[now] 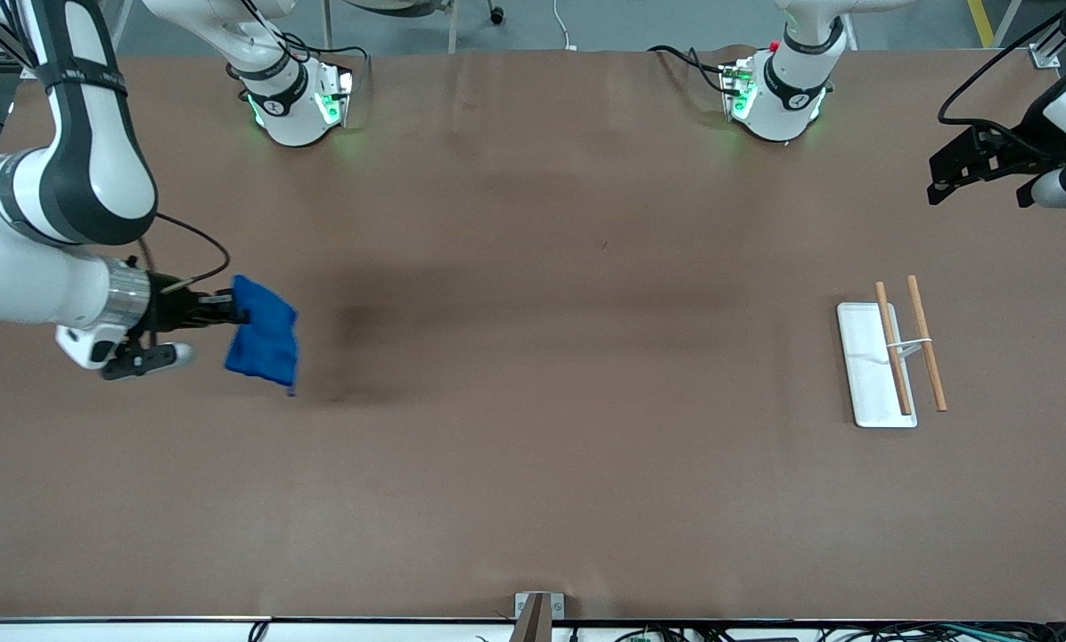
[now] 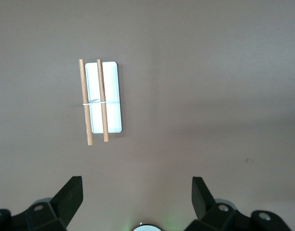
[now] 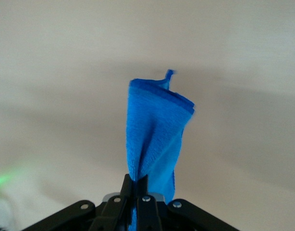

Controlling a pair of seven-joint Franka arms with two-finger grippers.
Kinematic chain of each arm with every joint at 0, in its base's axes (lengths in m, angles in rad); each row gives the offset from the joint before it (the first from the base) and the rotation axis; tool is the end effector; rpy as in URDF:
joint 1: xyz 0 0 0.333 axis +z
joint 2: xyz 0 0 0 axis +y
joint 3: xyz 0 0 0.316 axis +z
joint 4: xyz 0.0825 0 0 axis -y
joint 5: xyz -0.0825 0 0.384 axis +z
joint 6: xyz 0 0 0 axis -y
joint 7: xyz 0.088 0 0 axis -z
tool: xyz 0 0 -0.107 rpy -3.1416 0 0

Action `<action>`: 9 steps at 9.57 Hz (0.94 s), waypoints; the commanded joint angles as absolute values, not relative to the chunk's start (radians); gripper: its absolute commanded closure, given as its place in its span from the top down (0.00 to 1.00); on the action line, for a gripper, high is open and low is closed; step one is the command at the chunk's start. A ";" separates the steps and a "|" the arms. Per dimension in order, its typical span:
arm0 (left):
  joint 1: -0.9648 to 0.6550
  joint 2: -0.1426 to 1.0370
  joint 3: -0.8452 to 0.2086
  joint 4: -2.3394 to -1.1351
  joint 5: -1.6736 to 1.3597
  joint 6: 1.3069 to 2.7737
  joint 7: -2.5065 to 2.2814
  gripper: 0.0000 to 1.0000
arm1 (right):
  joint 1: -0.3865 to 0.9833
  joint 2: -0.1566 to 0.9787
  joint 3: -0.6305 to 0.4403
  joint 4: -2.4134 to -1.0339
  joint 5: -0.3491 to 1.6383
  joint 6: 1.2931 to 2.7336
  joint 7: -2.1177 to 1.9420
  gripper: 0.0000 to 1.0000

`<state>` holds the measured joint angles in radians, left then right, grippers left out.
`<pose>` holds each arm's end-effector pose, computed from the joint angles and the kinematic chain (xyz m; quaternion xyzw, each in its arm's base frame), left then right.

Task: Right arm passes towel to left arm to hang
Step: 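Lift the blue towel with the right gripper toward the table middle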

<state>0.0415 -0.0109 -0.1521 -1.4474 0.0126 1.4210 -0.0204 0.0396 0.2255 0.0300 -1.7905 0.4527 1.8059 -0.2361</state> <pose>0.5318 -0.0581 0.6746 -0.9990 0.0442 0.0073 0.0076 0.5966 0.0772 0.4165 -0.9685 -0.0734 0.0841 0.2226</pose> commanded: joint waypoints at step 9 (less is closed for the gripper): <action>0.097 0.161 -0.138 -1.676 -0.672 1.526 0.060 0.99 | 0.139 0.307 0.417 -1.772 1.472 2.126 -0.313 0.00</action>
